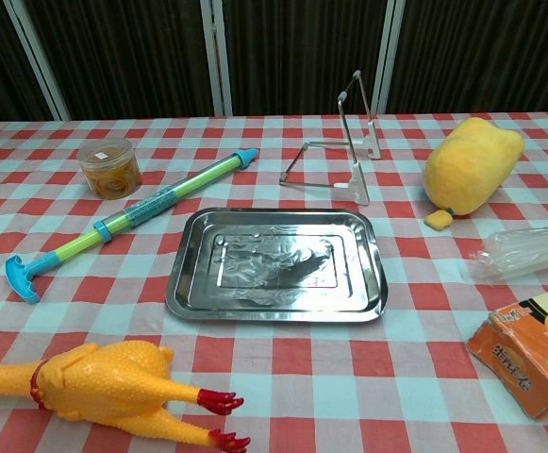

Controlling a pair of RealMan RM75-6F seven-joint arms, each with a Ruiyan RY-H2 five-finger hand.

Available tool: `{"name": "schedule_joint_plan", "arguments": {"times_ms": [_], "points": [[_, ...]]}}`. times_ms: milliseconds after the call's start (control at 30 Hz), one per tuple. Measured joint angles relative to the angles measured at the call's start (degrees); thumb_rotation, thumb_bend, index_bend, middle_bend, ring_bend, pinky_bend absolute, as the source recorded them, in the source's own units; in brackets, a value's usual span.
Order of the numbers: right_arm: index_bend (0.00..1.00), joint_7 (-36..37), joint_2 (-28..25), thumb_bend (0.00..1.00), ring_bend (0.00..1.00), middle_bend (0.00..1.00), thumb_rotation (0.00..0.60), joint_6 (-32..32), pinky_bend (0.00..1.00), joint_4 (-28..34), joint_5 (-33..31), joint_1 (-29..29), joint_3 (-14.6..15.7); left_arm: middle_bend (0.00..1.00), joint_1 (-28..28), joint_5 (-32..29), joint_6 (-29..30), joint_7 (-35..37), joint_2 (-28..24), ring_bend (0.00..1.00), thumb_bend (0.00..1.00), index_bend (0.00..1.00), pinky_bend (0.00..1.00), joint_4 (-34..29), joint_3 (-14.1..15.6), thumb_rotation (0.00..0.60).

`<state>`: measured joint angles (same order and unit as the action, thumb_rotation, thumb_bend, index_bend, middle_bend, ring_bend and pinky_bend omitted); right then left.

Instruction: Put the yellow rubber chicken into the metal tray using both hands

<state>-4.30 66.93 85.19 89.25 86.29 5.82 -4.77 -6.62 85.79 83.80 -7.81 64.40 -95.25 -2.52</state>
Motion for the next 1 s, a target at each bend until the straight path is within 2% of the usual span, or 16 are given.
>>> {"name": "schedule_joint_plan", "arguments": {"times_ms": [333,700,767,900,1000], "points": [[0.00,0.4,-0.1,0.27,0.00,0.00,0.600,0.8,0.11,-0.1,0.9,0.0,-0.1,0.06,-0.1,0.3,0.4,1.7,-0.5,0.00,0.01,0.06,0.06,-0.2,-0.1,0.600],[0.00,3.4,-0.1,0.27,0.00,0.00,0.600,2.5,0.11,-1.6,2.5,-0.9,0.9,0.15,1.1,3.9,1.6,4.7,-1.0,0.07,0.00,0.13,0.06,-0.5,2.3,0.600],[0.00,4.0,0.1,0.27,0.00,0.00,0.600,2.5,0.11,-2.0,2.9,-1.0,1.2,0.17,0.9,4.9,0.8,4.7,-0.9,0.09,0.00,0.15,0.09,-0.5,3.1,0.600],[0.00,5.2,0.4,0.27,0.00,0.00,0.600,2.8,0.11,-3.0,3.2,-1.2,1.4,0.25,0.2,6.3,-1.6,4.4,0.1,0.18,0.00,0.21,0.26,-0.4,4.5,0.600],[0.00,6.0,0.4,0.27,0.00,0.00,0.600,2.8,0.11,-3.5,3.2,-1.3,1.6,0.28,-0.3,7.2,-2.8,3.2,1.8,0.22,0.00,0.25,0.30,0.1,5.2,0.600]]}}
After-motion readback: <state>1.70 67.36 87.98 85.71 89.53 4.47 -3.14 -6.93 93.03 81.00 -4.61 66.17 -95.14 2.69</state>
